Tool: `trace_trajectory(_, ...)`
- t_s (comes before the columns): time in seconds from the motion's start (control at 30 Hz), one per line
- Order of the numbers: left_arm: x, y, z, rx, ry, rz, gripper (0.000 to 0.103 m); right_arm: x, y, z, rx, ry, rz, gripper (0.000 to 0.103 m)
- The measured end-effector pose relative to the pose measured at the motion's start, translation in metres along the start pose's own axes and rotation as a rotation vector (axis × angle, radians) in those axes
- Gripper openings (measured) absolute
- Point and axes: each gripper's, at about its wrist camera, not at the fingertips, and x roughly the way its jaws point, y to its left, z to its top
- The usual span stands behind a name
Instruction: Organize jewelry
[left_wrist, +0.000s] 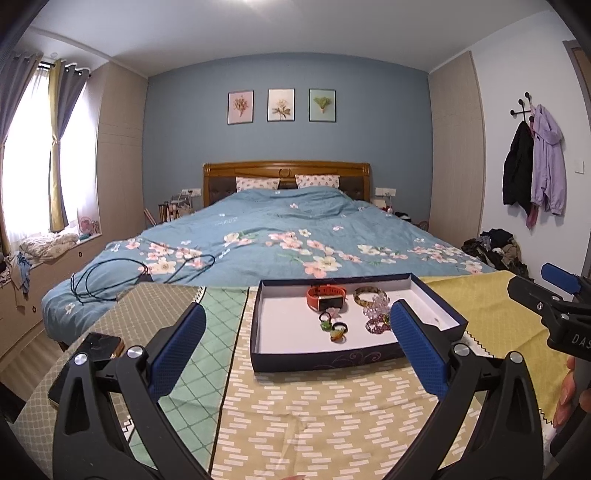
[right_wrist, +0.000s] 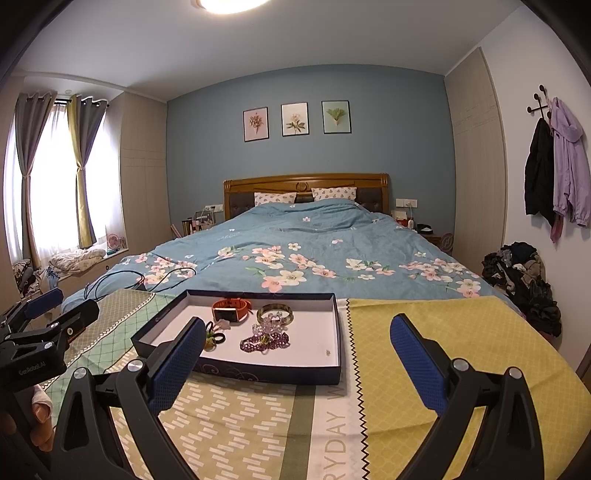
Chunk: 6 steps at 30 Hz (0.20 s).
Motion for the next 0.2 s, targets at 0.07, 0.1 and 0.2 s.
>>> trace_trajectory(0.07, 0.005, 0.001, -0.002, -0.008, 0.034, 0.000, 0.098, 0.008, -0.005, -0.003, -0.003, 0.042, 0.002, 0.096)
trace_trajectory(0.1, 0.010, 0.003, -0.004, -0.015, 0.055, 0.004, 0.098, 0.013, -0.010, -0.004, -0.007, 0.072, -0.005, 0.096)
trace_trajectory(0.2, 0.026, 0.012, -0.009, -0.028, 0.130, 0.004, 0.098, 0.036, -0.040, -0.015, 0.001, 0.195, -0.051, 0.096)
